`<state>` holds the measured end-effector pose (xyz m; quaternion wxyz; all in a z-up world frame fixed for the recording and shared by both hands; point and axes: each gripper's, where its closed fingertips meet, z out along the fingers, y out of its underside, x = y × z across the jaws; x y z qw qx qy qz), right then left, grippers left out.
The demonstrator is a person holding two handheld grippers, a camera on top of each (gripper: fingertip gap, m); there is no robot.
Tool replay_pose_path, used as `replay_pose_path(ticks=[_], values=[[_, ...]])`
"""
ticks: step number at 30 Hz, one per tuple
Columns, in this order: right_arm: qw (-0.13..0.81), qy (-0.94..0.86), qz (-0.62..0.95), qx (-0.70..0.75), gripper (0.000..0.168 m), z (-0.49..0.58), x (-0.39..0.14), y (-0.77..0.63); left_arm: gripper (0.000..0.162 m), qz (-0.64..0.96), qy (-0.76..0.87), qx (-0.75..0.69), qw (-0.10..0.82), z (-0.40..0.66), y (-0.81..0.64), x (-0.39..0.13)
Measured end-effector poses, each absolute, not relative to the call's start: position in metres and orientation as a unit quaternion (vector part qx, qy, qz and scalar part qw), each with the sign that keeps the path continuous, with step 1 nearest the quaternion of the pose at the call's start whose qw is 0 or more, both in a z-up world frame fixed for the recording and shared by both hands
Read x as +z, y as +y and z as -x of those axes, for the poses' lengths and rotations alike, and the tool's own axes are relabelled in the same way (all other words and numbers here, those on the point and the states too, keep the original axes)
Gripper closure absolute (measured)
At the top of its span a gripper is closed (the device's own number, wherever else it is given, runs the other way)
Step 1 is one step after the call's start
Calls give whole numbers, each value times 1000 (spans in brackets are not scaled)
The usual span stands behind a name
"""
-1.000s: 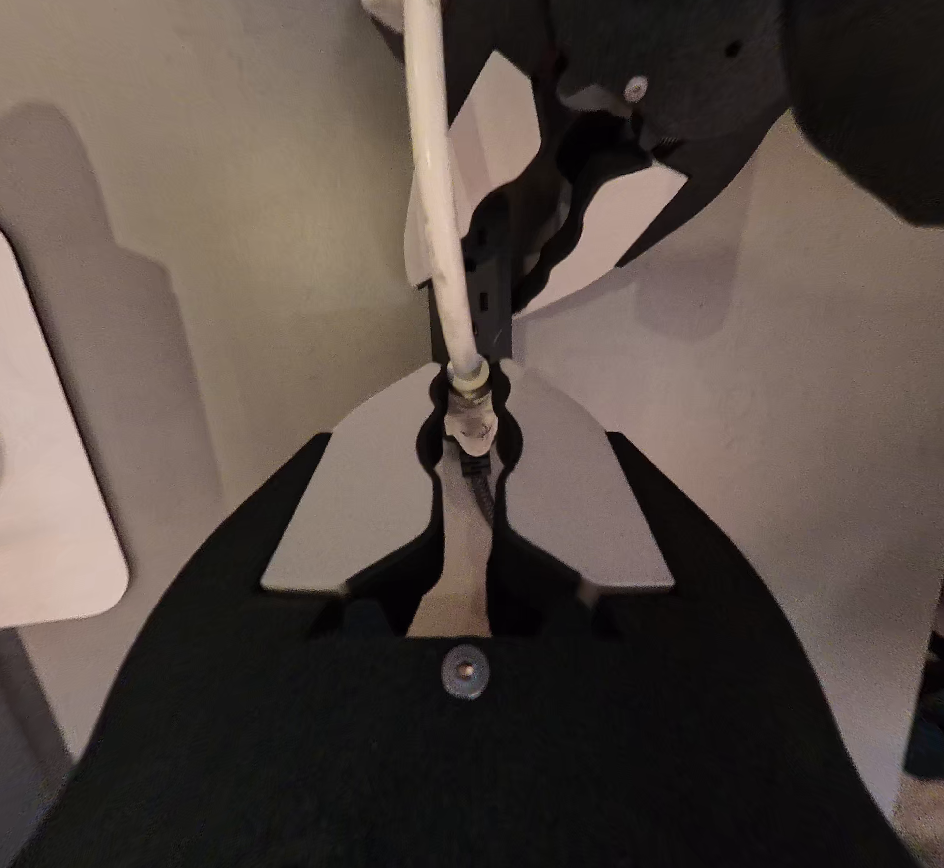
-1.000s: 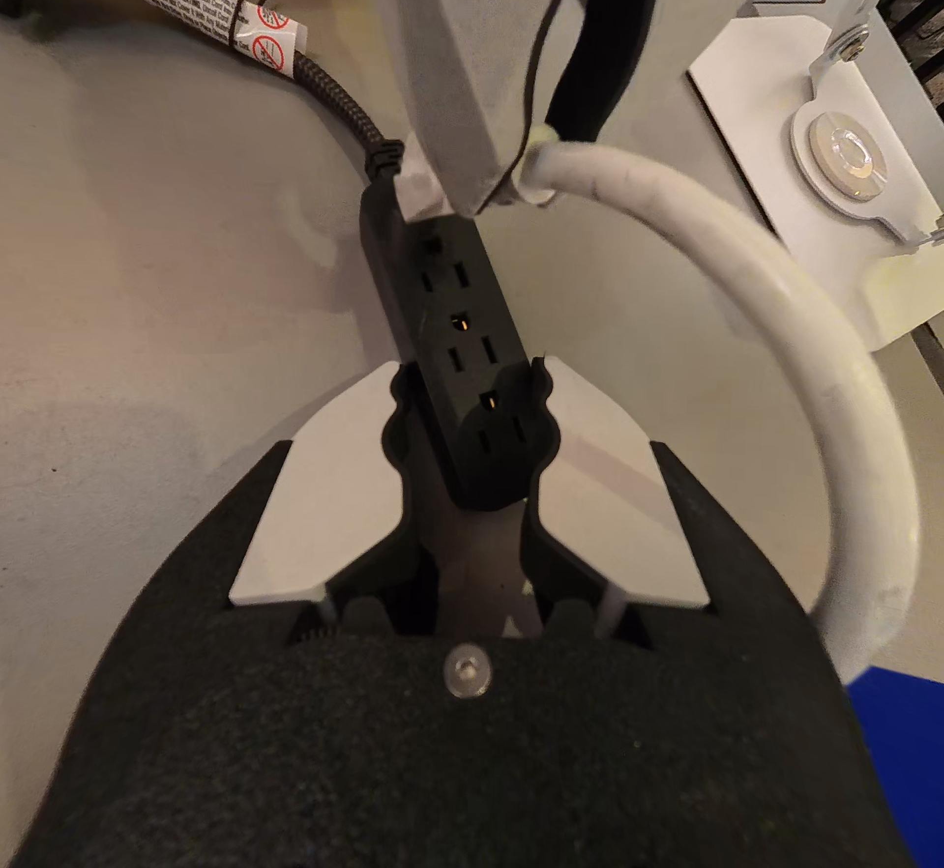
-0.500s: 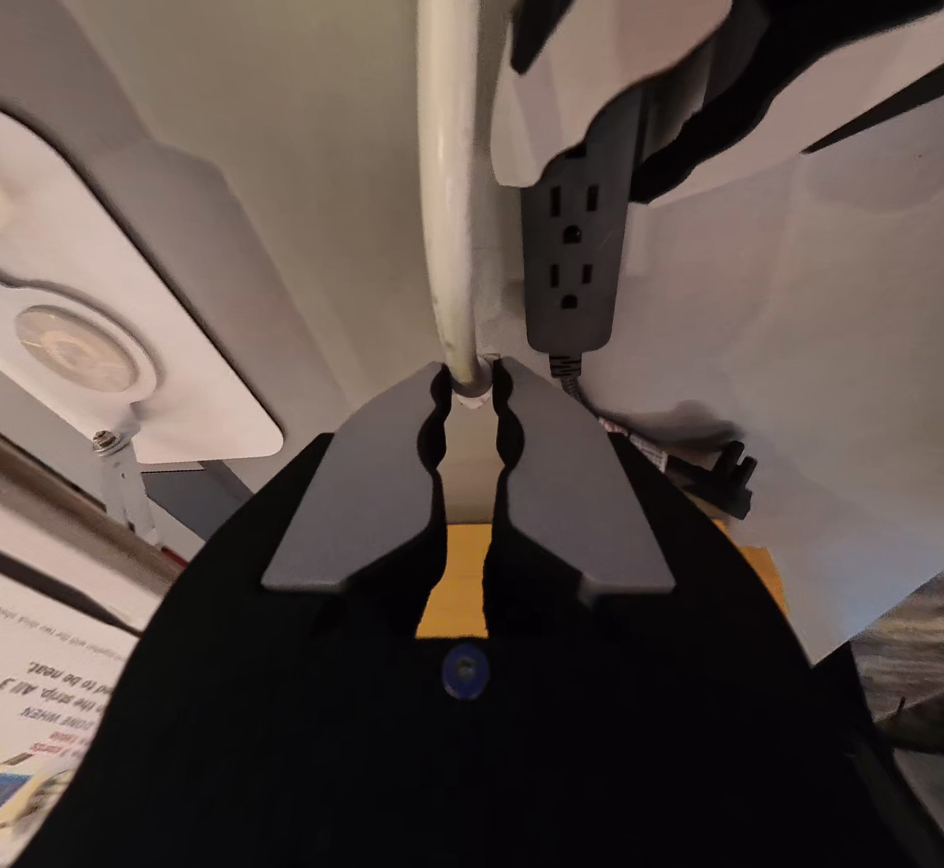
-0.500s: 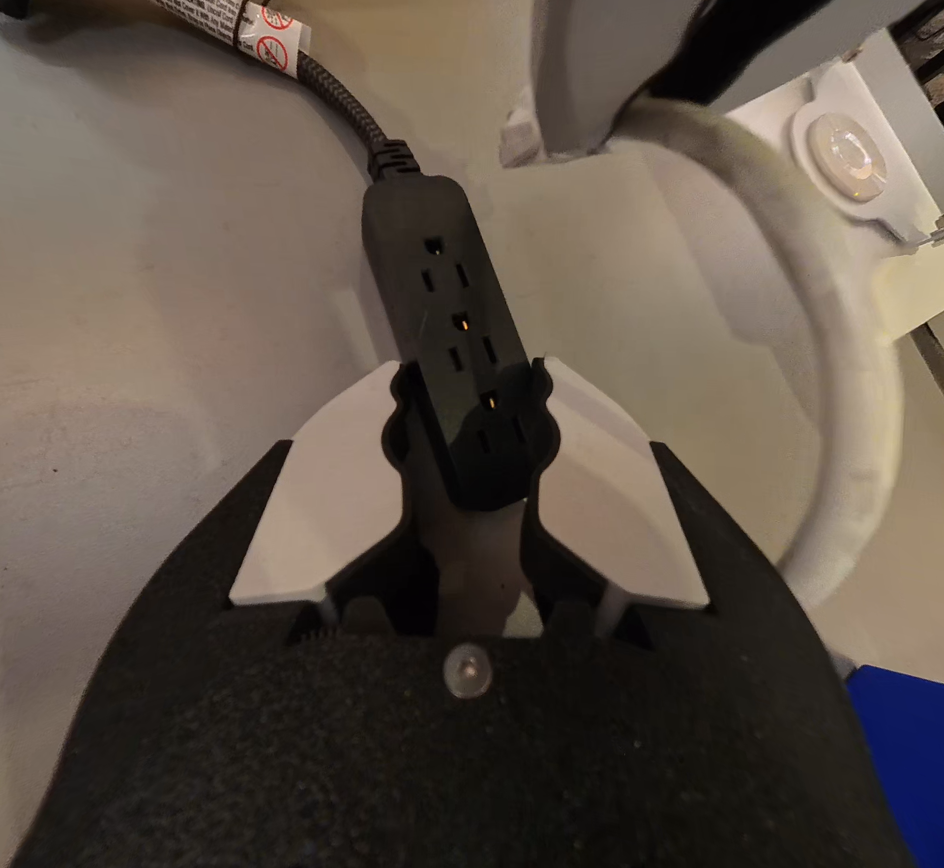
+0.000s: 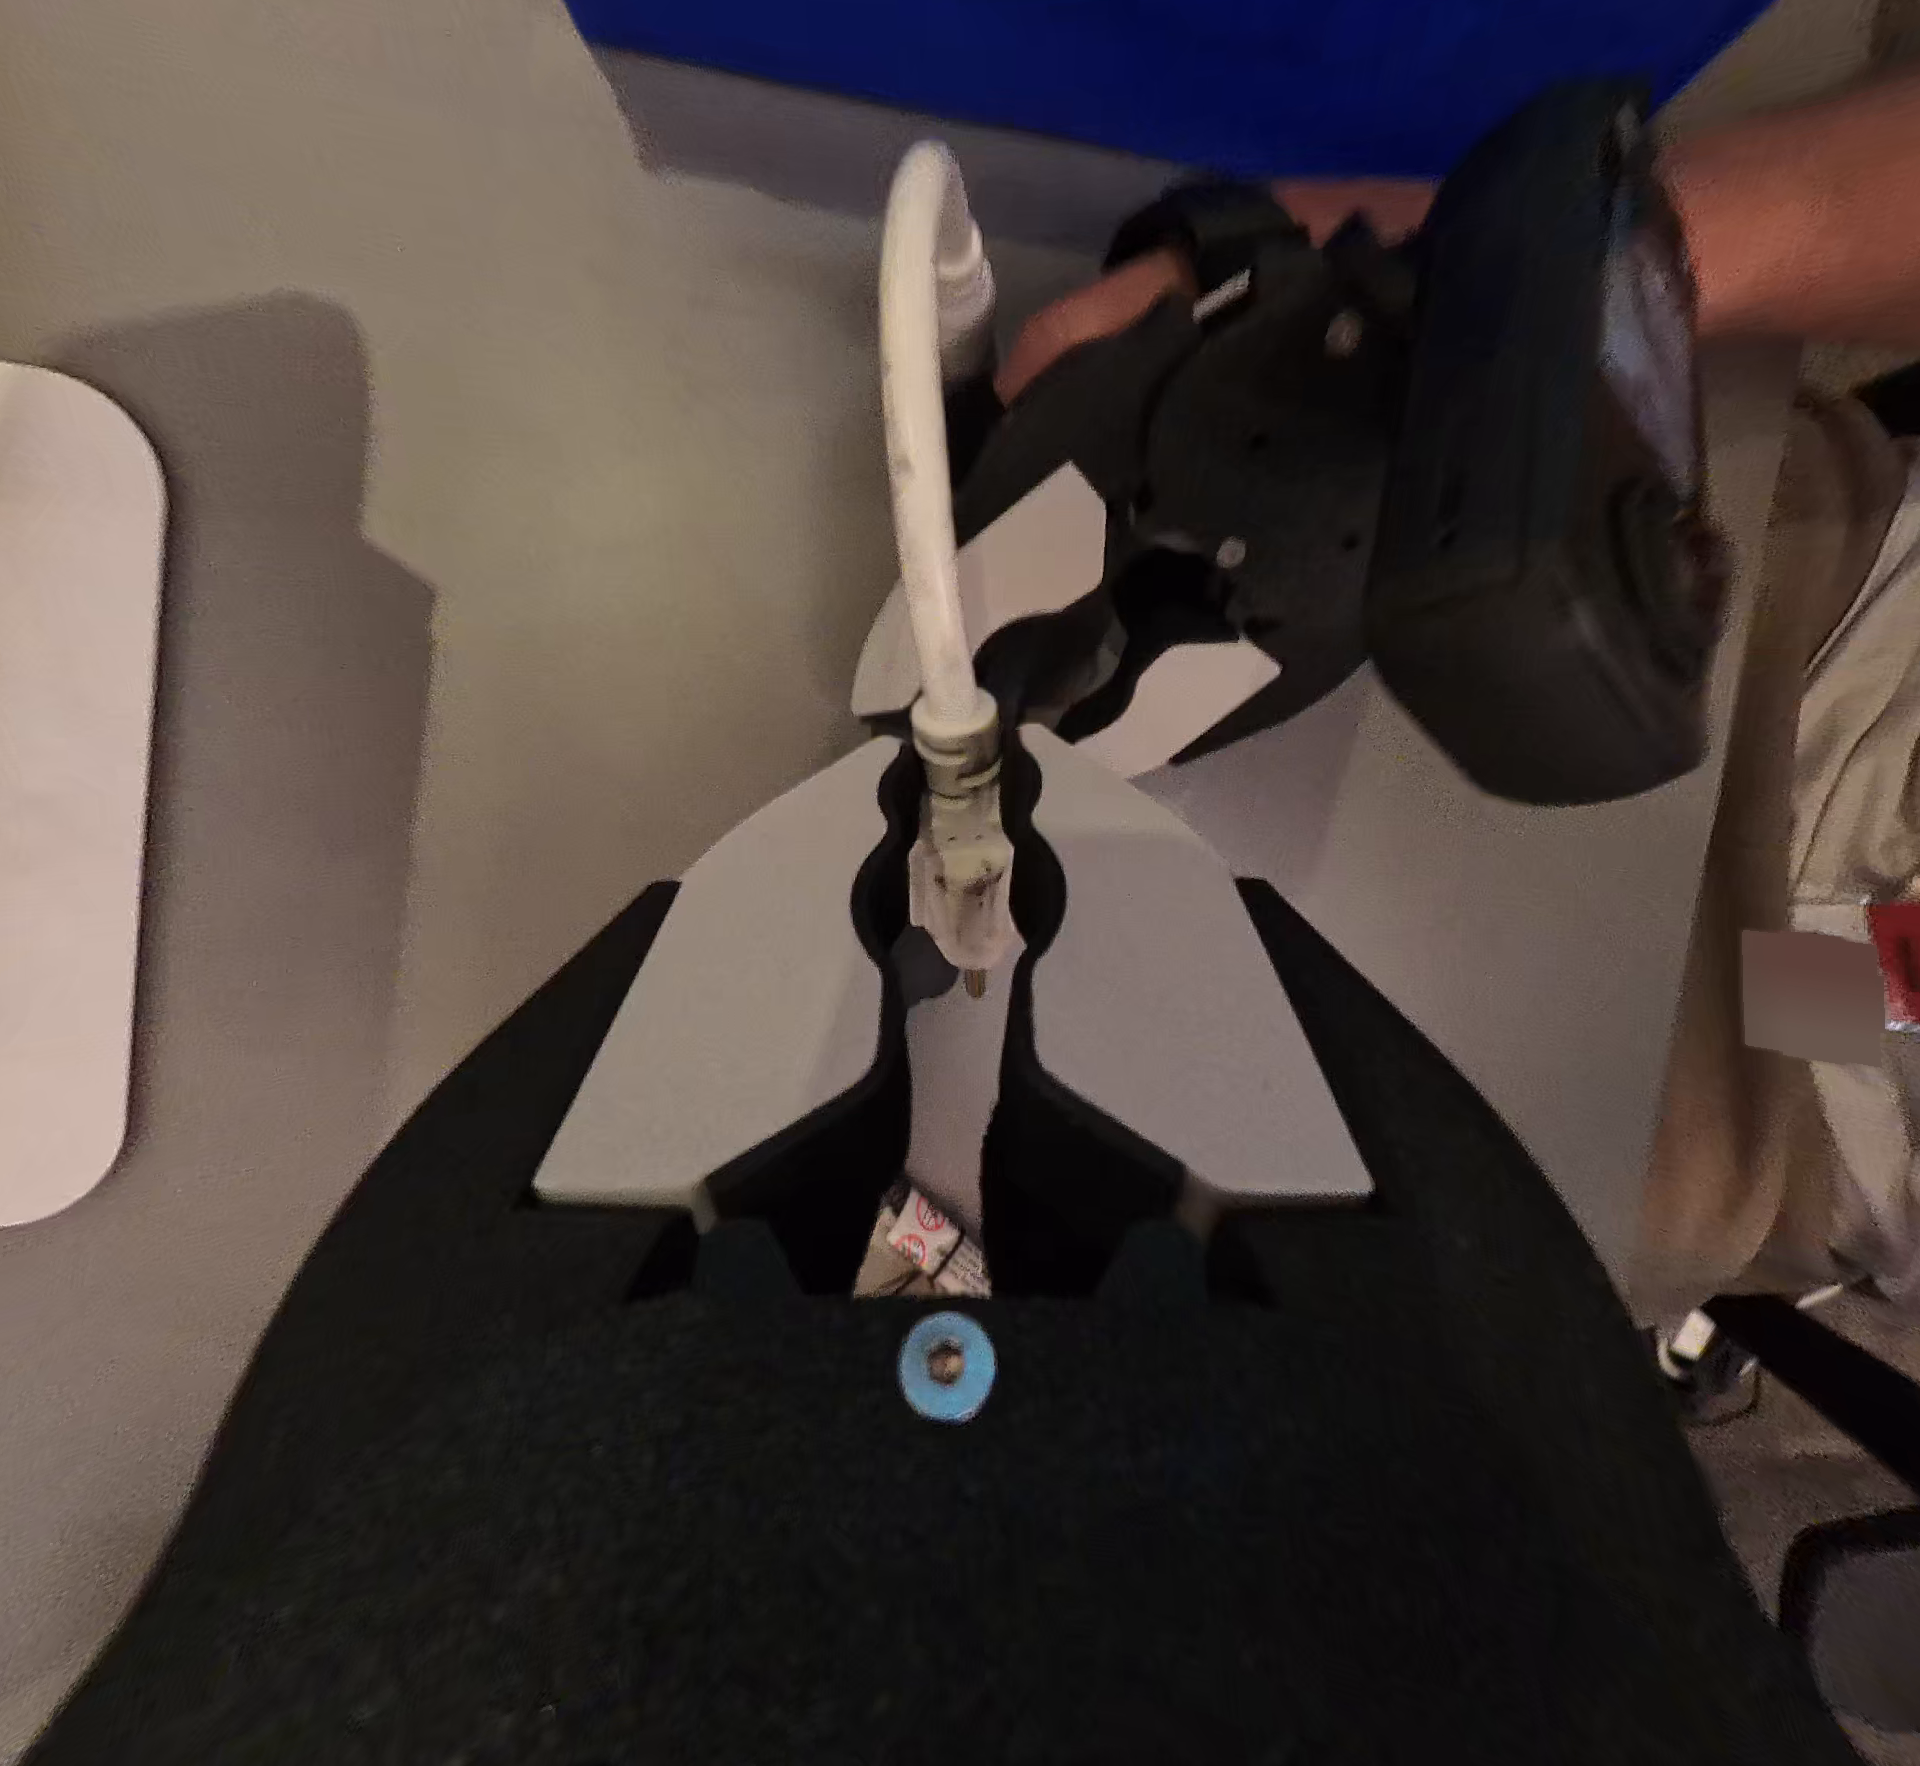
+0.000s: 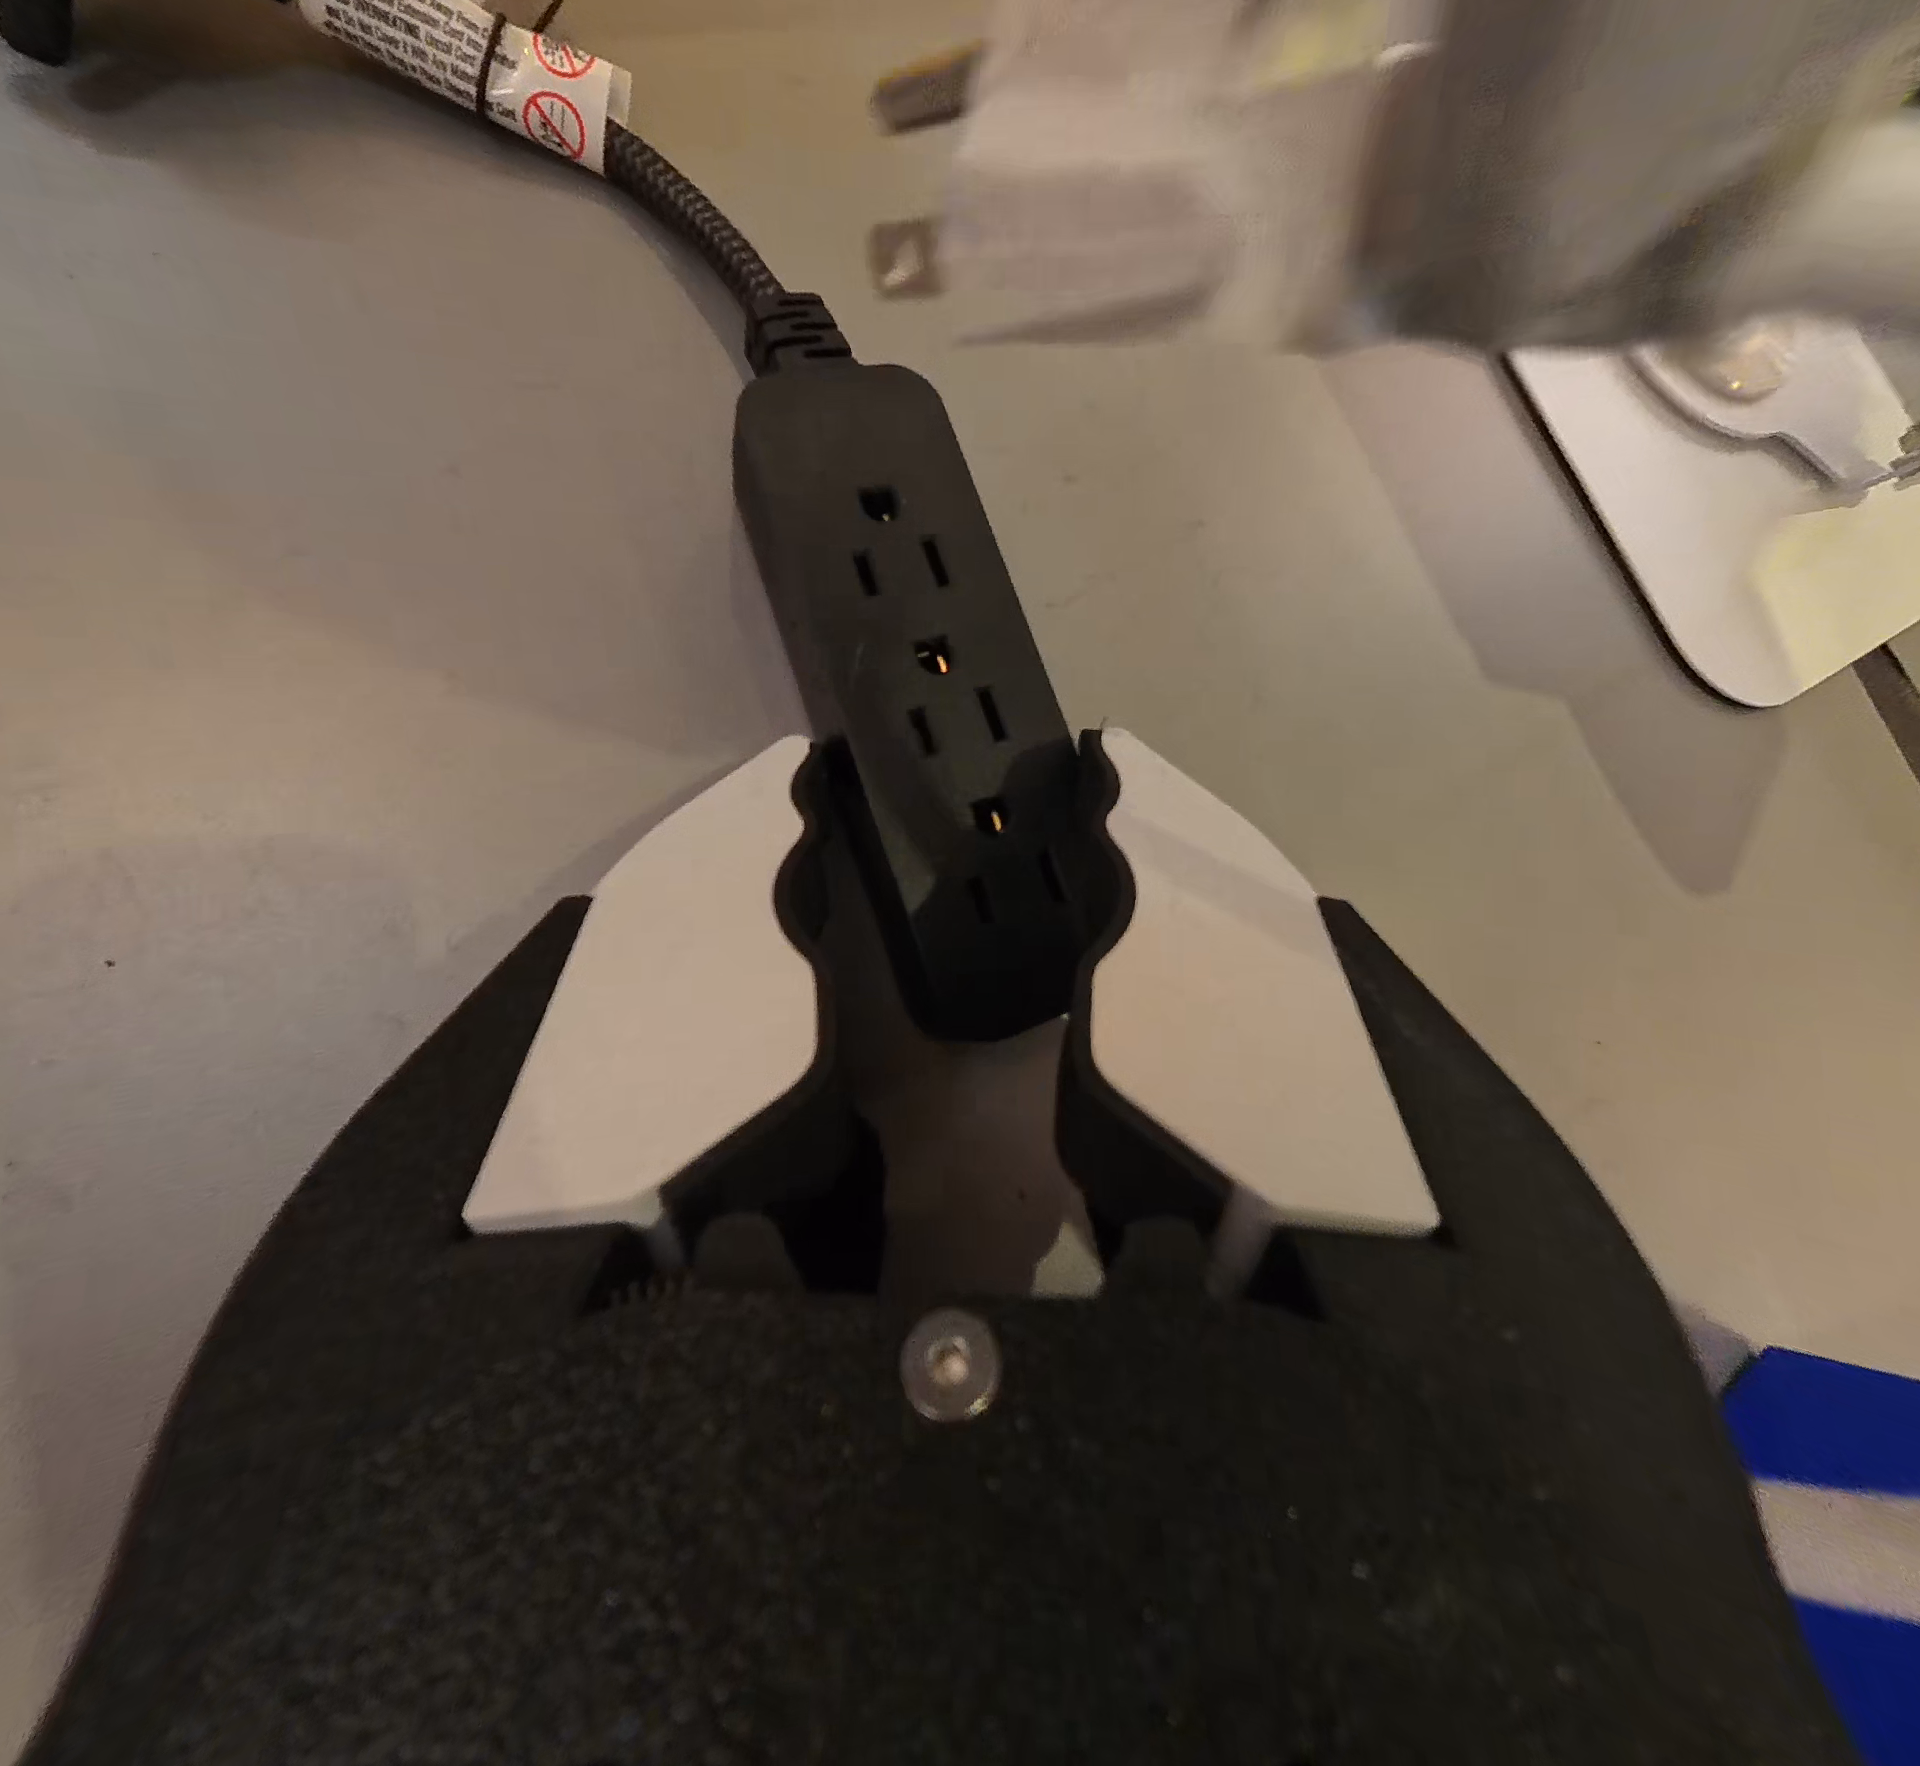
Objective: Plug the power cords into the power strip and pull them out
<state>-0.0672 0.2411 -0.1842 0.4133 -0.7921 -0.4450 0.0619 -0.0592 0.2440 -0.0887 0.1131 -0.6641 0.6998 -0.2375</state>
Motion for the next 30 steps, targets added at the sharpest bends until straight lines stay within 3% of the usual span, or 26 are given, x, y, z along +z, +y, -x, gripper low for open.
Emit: replay_pose_path(ticks=[2, 3, 8, 11, 14, 18, 25, 30], values=[[423, -451, 784, 59, 121, 68, -181, 239, 148, 658, 713, -212, 115, 67, 243, -100], [439, -446, 777, 75, 109, 73, -174, 237, 148, 657, 717, -204, 113, 71, 242, -104], [480, -264, 820, 168, 90, 63, -134, 241, 148, 654, 721, -199, 115, 81, 244, -106], [521, -187, 799, 233, 97, 52, -110, 243, 147, 650, 722, -209, 112, 80, 240, -107], [559, -210, 781, 184, 111, 41, -92, 243, 147, 648, 724, -207, 115, 81, 242, -116], [590, -270, 754, 106, 103, 44, -82, 240, 147, 623, 733, -233, 141, 76, 240, -115], [632, -308, 692, 162, 106, 68, -59, 230, 147, 594, 749, -234, 178, 75, 243, -111], [591, -240, 746, 193, 104, 55, -91, 245, 148, 590, 736, -276, 182, 73, 235, -99]])
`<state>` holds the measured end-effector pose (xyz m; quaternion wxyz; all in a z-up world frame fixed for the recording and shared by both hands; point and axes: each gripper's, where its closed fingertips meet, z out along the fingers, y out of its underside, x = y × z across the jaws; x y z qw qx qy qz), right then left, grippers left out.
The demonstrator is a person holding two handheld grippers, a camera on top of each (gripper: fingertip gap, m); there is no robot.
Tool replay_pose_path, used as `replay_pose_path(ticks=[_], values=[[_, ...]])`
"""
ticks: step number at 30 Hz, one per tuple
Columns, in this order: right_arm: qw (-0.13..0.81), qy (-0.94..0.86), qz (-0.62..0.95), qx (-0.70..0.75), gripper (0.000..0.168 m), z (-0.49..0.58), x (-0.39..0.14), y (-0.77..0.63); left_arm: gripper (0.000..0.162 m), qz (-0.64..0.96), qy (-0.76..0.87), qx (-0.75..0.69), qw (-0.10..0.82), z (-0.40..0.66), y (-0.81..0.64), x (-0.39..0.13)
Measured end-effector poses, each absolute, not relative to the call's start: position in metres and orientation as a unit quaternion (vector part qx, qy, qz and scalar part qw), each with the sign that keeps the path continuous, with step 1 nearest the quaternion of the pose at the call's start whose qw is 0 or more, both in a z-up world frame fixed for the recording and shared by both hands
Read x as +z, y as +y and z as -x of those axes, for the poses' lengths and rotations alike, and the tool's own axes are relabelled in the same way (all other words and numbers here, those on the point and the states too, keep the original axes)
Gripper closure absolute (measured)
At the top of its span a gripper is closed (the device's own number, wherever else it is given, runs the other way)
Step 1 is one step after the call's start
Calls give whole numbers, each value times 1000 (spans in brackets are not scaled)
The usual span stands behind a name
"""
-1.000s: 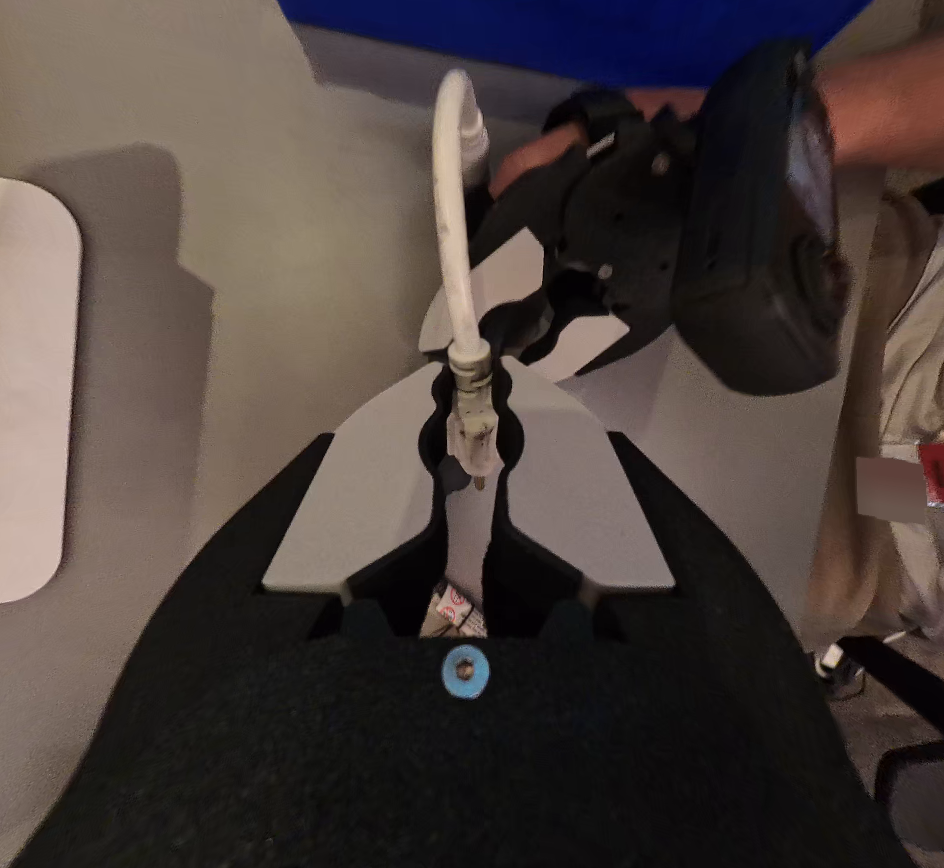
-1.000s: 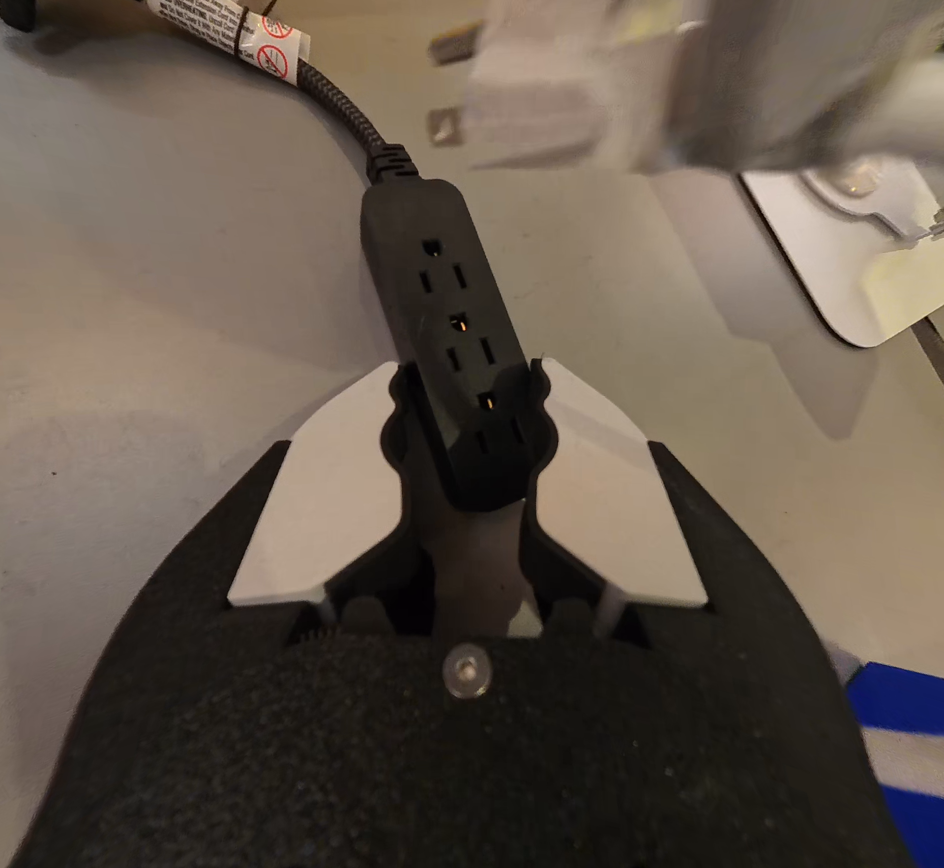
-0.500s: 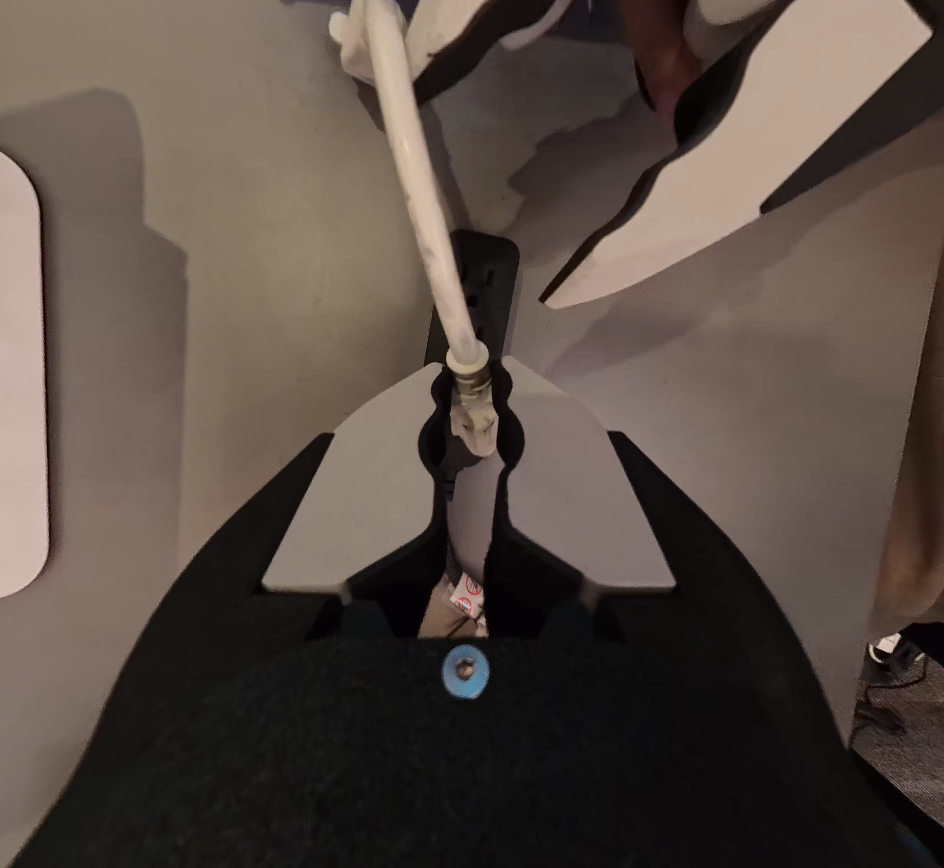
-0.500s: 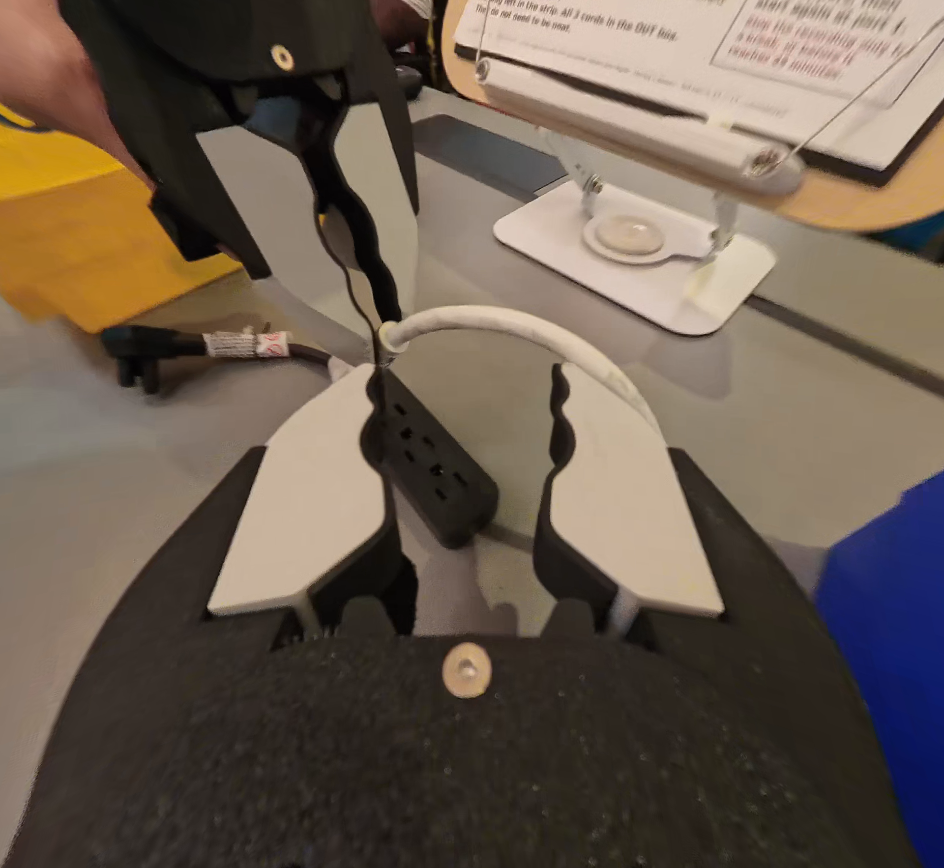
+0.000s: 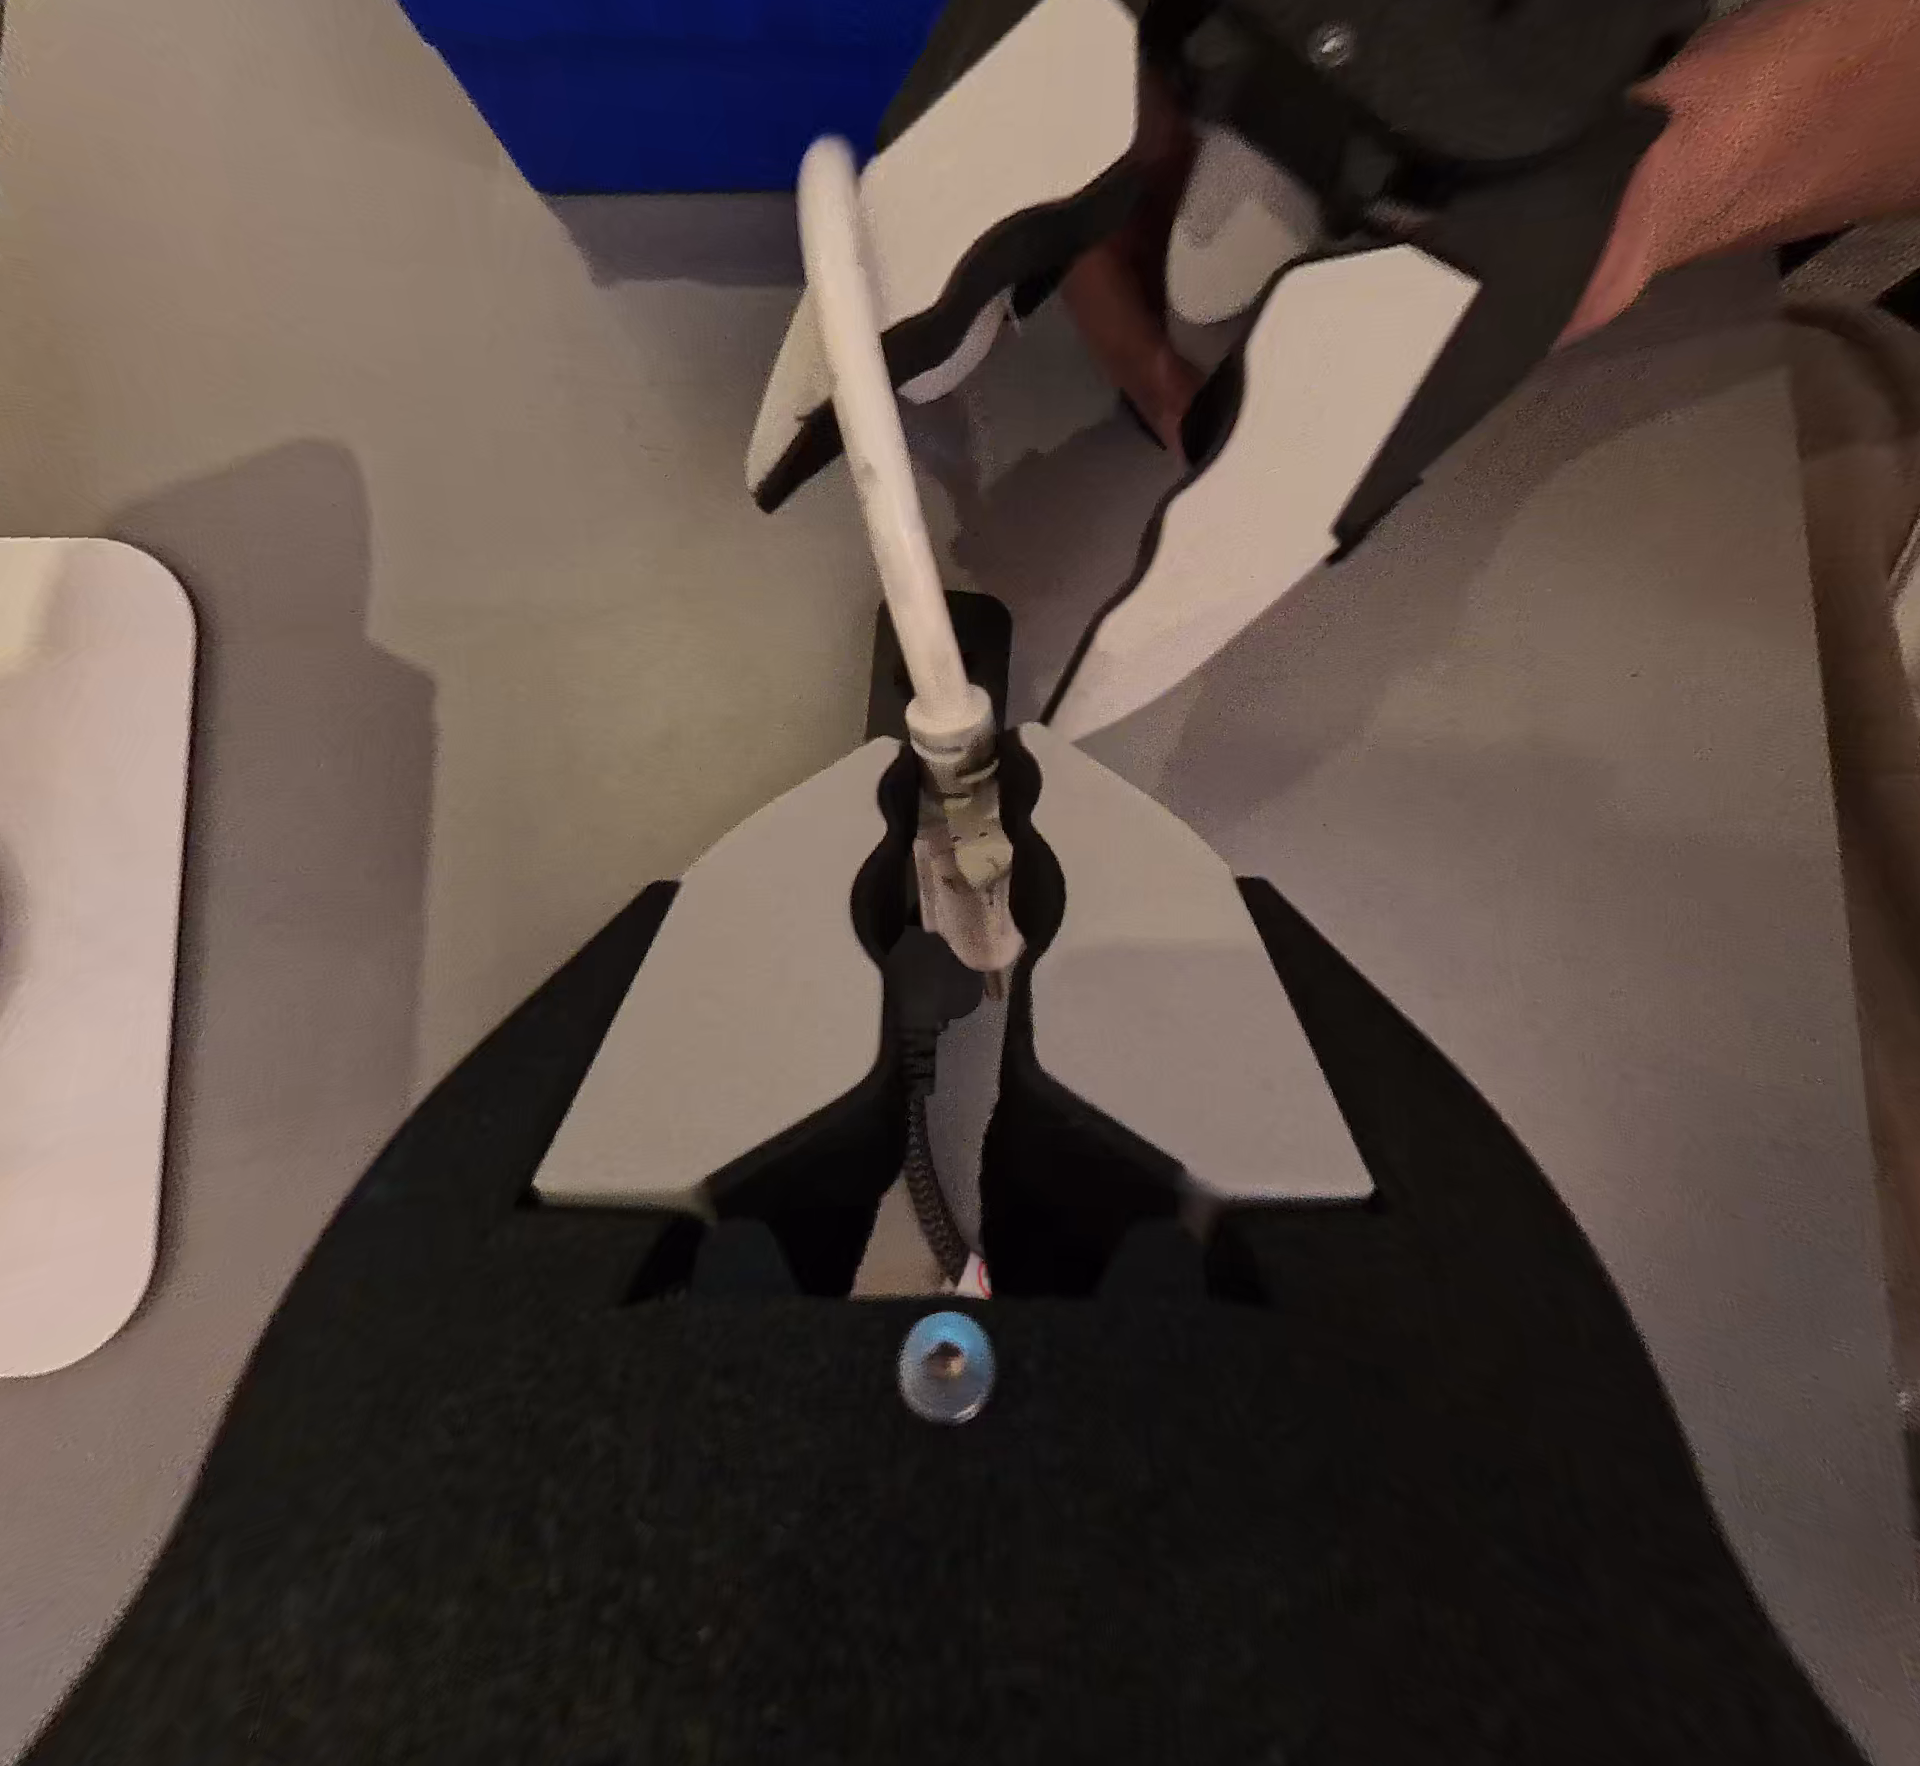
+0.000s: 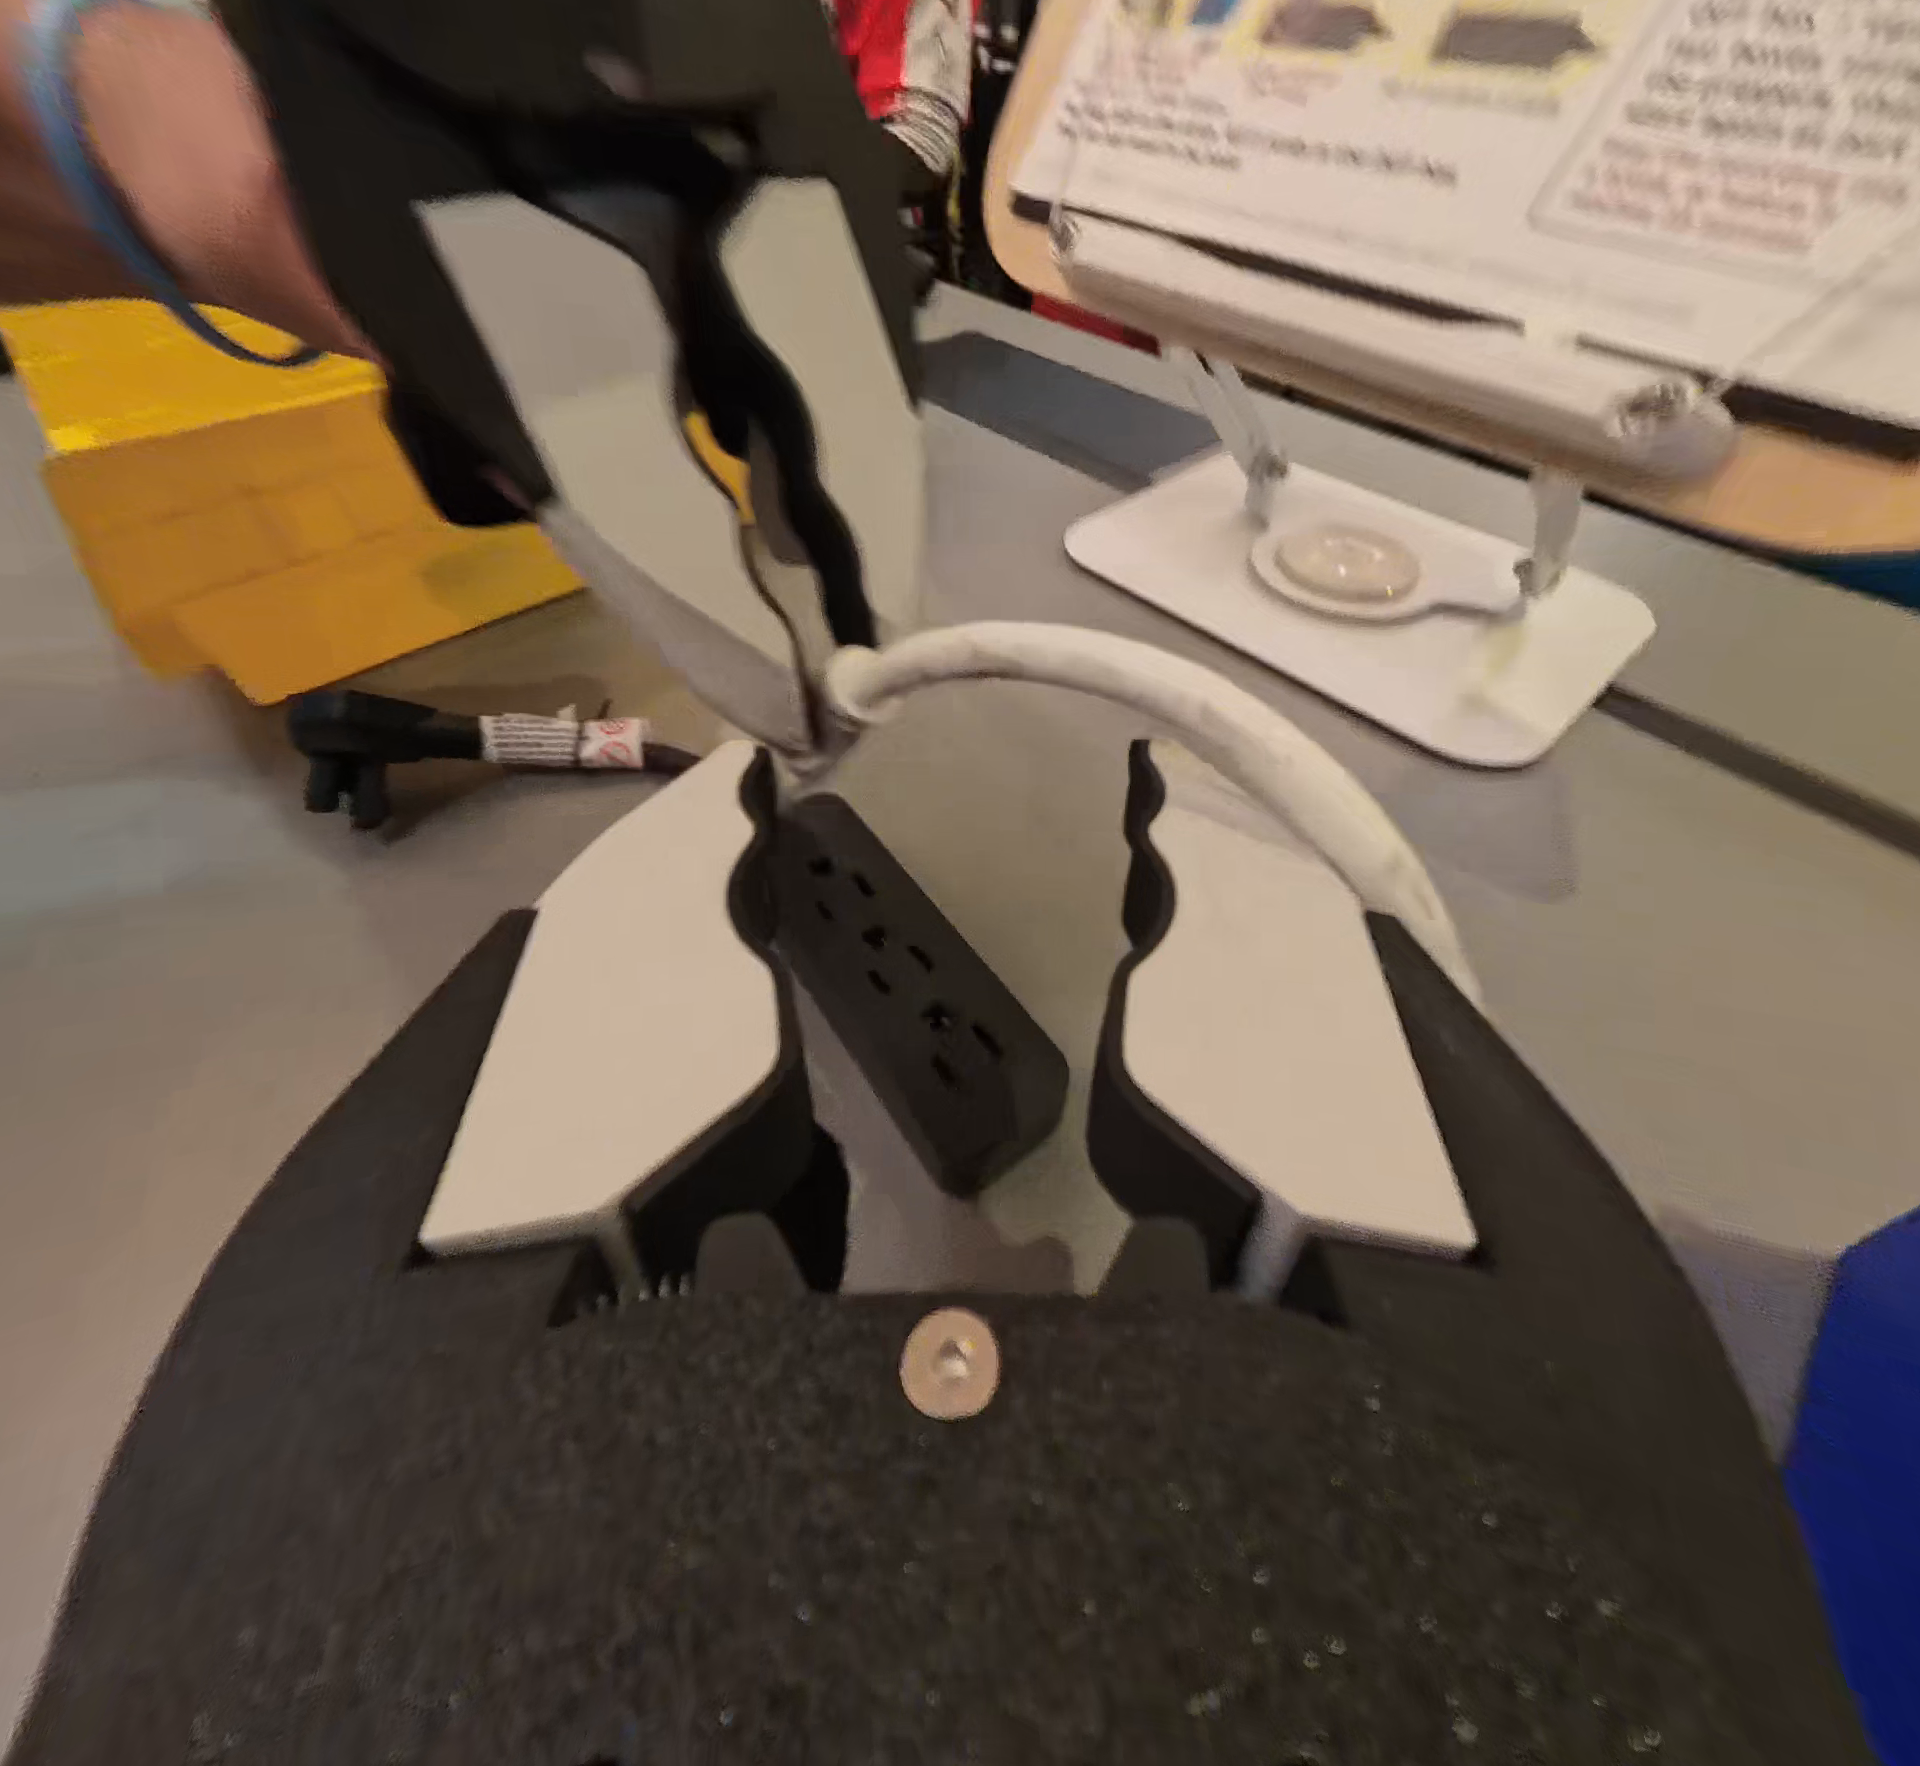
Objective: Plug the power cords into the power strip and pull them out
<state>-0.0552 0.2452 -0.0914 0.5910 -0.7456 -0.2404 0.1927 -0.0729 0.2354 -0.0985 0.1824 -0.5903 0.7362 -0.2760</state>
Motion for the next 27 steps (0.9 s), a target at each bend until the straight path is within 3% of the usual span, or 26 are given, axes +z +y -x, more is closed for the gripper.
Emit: replay_pose_path(ticks=[2, 5, 8, 12, 15, 18, 22, 24, 27], values=[[599, -211, 742, 215, 99, 52, -92, 248, 147, 596, 739, -257, 179, 78, 240, -102], [609, -177, 742, 218, 104, 38, -80, 253, 147, 610, 729, -255, 175, 91, 250, -104], [642, -118, 711, 263, 88, 24, -56, 260, 148, 611, 719, -283, 172, 101, 247, -104], [603, -101, 677, 410, 111, 43, -46, 252, 148, 622, 698, -297, 192, 97, 242, -98], [633, -132, 673, 361, 104, 55, -34, 241, 148, 647, 671, -305, 194, 94, 247, -87], [597, -176, 701, 349, 103, 81, -49, 222, 148, 654, 669, -295, 196, 94, 252, -81], [525, -82, 757, 381, 91, 74, -104, 237, 148, 647, 679, -293, 188, 97, 243, -81], [538, -48, 750, 381, 95, 54, -102, 248, 148, 643, 682, -299, 181, 99, 235, -84], [563, -60, 737, 368, 89, 45, -81, 254, 147, 637, 691, -295, 173, 104, 229, -93]])
